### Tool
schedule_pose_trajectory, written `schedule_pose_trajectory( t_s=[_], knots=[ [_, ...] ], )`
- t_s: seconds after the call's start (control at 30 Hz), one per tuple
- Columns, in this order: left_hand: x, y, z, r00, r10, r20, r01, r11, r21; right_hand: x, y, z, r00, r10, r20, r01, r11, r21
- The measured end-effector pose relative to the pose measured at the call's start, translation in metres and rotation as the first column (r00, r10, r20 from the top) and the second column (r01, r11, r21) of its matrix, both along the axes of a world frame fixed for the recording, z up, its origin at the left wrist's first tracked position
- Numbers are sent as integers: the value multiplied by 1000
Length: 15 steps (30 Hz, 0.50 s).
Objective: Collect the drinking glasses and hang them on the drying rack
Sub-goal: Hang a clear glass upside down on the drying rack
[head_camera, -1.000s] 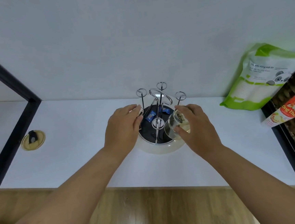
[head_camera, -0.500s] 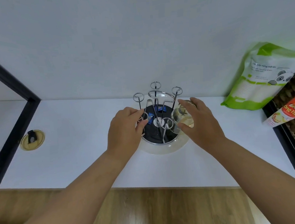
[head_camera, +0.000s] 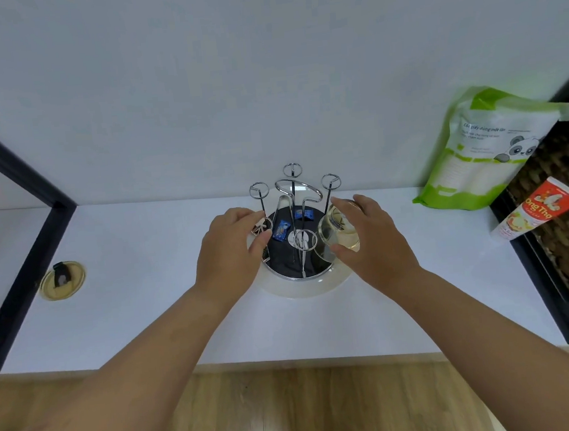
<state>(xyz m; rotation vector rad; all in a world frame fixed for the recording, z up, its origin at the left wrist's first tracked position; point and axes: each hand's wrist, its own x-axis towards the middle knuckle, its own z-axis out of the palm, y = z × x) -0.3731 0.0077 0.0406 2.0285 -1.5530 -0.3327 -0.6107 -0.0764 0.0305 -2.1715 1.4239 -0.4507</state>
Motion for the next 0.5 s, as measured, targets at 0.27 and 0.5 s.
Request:
schedule_pose_trajectory(
  t_s=[0.27, 0.5],
  knots=[
    [4, 9, 43, 997, -49, 62, 51, 998, -24, -7, 14, 30, 999, 28, -35, -28, 1000, -2],
    [-15, 13, 142, 993, -103, 63, 107, 992, -67, -33, 24, 132, 999, 50, -16, -52, 988, -144]
  ],
)
